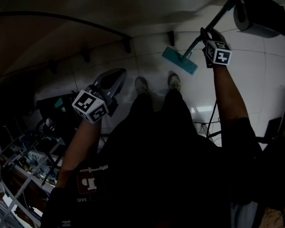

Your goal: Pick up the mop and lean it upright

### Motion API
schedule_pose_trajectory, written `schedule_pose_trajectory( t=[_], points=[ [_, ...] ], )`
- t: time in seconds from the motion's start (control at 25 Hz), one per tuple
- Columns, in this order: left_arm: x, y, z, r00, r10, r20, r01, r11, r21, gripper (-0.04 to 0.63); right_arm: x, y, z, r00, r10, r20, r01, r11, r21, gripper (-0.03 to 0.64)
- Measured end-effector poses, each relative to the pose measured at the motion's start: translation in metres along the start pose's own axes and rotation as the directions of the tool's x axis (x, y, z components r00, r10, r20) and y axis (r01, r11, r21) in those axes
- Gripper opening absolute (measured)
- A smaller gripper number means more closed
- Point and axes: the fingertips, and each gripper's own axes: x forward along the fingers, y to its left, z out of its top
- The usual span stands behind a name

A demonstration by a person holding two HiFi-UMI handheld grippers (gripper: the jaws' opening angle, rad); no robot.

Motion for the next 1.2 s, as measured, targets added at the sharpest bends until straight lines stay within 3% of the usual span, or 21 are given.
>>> schedule_pose_trajectory(
  t=[0.2,0.48,0.92,1.2],
  points=[
    [0.000,0.007,-0.034,0.998,-0.003,-0.062,0.002,1.000,-0.024,-0.003,-0.001,0.008,-0.004,0.998,0.066,0.006,-0.066,0.998,0.023,0.123],
    [-0.003,0.001,-0.023,1.000,-0.013,-0.022,0.013,1.000,-0.013,-0.003,-0.022,0.049,0.004,0.984,0.177,-0.018,-0.178,0.981,-0.076,0.123],
    [-0.030,-0.022,0.035,0.993,-0.033,0.109,0.028,0.998,0.052,-0.003,-0.087,0.106,0.067,0.955,0.297,0.023,-0.292,0.947,-0.131,0.121],
    [-0.057,-0.046,0.119,0.964,-0.079,0.252,0.038,0.986,0.165,-0.003,-0.155,0.140,0.167,0.921,0.373,0.112,-0.346,0.916,-0.201,0.121]
  ],
)
